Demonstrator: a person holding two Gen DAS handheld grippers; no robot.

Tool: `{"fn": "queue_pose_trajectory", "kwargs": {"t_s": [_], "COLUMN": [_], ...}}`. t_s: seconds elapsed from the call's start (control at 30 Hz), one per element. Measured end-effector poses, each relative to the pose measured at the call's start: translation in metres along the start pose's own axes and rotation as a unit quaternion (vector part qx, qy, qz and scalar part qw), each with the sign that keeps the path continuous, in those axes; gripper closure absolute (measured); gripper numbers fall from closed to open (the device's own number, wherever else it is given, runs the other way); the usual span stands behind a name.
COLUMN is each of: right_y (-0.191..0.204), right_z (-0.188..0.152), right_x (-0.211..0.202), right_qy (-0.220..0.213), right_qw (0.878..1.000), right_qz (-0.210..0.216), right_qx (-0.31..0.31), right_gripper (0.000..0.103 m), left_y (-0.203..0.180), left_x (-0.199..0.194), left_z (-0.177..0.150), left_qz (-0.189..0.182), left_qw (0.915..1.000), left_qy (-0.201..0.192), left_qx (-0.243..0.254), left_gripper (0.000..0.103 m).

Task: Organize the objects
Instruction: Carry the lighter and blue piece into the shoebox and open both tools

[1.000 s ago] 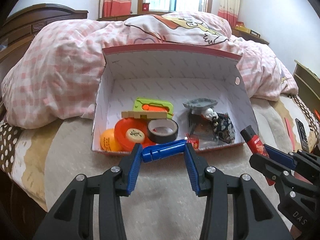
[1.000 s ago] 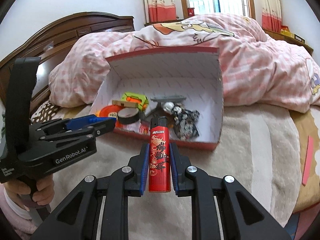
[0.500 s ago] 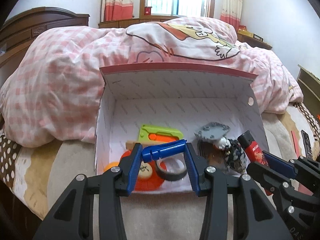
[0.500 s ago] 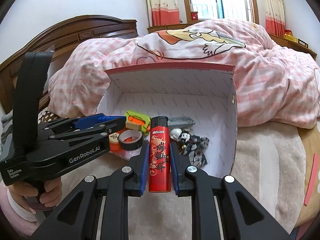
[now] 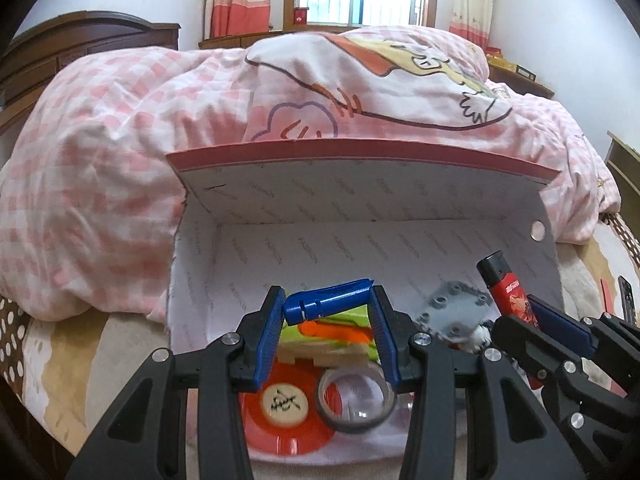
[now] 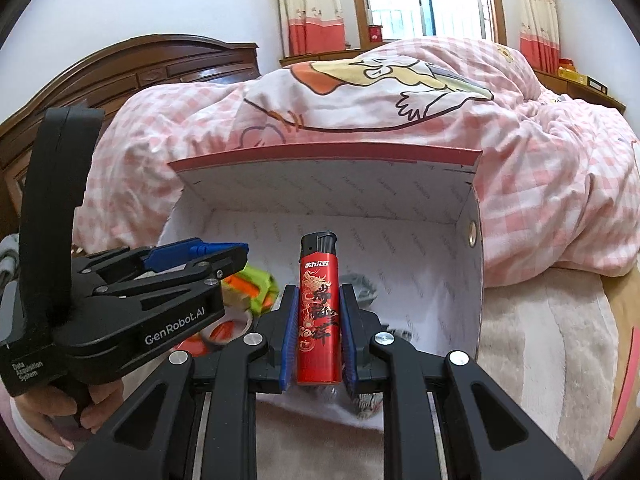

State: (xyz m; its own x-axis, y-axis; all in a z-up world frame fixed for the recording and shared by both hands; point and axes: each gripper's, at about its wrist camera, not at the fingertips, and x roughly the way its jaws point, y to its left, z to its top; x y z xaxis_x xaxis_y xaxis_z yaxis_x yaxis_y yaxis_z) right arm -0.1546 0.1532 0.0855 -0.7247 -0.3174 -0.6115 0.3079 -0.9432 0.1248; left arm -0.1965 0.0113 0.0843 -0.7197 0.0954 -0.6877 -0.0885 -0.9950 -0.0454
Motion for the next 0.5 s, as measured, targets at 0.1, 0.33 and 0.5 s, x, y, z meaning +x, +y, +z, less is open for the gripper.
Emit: {"fn": "queue_pose_trajectory", "kwargs": {"t_s": [0.1,0.33,0.5], "right_y": [-0.004,-0.003,0.000], "right_z": [0.003,0.001,-0.004], "right_x": [0.007,0.002,0.000], "right_qy": [-0.003,-0.010,-0.002], "right_qw": [1.000,1.000,1.000], "right_qz": [0.000,-0.012,-0.015], "right_qx": [0.011,0.008,0.008], "right_gripper": [0.072,0.051,0.051], "left_y": [0.001,-0.002,-0.005], "left_x": [0.011,0.006,-0.005], "left_z": [0.001,-0.004,-0.009], "left_qz": [-0.004,0.007,0.013], "left_qw": [0.9997,0.9998,0.9997], "left_qy": [0.022,0.020,0.019], "left_qx": [-0.006,-0.003,0.004], "left_gripper": [0.054,0.045,0.045]}}
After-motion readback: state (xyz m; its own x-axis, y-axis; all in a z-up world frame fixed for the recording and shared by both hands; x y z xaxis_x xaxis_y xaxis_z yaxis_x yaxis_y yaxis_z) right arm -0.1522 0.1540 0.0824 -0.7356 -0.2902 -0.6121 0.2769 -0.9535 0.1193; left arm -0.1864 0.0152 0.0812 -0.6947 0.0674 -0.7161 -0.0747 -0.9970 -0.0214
